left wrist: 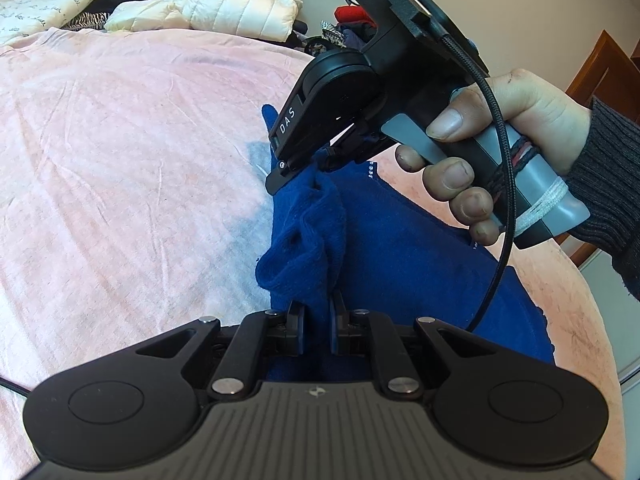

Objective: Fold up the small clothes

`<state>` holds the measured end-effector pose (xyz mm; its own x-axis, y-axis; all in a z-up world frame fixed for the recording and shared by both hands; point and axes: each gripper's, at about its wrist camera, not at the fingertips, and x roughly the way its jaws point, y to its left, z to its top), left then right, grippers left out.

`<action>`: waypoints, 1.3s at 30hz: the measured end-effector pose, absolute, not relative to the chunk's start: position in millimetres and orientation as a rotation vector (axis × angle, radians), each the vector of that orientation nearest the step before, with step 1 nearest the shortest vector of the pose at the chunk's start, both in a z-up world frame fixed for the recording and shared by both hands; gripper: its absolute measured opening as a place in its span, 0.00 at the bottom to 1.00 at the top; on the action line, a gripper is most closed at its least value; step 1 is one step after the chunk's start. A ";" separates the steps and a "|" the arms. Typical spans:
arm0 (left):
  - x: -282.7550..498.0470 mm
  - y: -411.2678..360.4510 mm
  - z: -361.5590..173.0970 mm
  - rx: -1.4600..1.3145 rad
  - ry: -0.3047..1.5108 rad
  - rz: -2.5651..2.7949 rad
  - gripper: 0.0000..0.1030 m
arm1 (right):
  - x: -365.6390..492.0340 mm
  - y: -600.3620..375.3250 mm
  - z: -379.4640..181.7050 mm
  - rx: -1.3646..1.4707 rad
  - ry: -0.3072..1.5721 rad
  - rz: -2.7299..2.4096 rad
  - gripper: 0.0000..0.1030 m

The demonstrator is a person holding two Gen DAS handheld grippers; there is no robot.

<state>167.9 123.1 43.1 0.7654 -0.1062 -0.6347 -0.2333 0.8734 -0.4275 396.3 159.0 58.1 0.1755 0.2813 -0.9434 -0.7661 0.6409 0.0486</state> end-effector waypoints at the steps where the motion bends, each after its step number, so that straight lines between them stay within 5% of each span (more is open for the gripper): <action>1: 168.1 123.0 42.8 -0.514 0.706 0.073 0.11 | 397.4 157.7 58.3 -0.491 1.171 0.790 0.14; 21: 173.4 112.1 51.3 -0.486 0.676 0.034 0.11 | 426.3 98.9 77.9 -0.227 1.186 0.813 0.09; 24: 178.2 107.9 45.4 -0.482 0.684 0.047 0.11 | 429.3 95.2 69.7 -0.151 1.253 0.832 0.27; 26: 179.8 106.6 42.4 -0.467 0.688 0.057 0.11 | 430.1 92.5 68.0 -0.095 1.246 0.853 0.55; 28: 180.7 106.1 42.0 -0.460 0.690 0.059 0.11 | 433.2 91.1 65.4 -0.053 1.248 0.850 0.63; 39: 180.8 106.2 38.0 -0.447 0.672 0.070 0.11 | 441.9 129.7 59.3 -0.102 1.267 0.847 0.63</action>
<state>180.8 106.2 38.0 0.7838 -0.0799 -0.6158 -0.2047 0.9030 -0.3777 441.9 129.7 59.3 0.0470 0.5010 -0.8642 -0.6072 0.7013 0.3735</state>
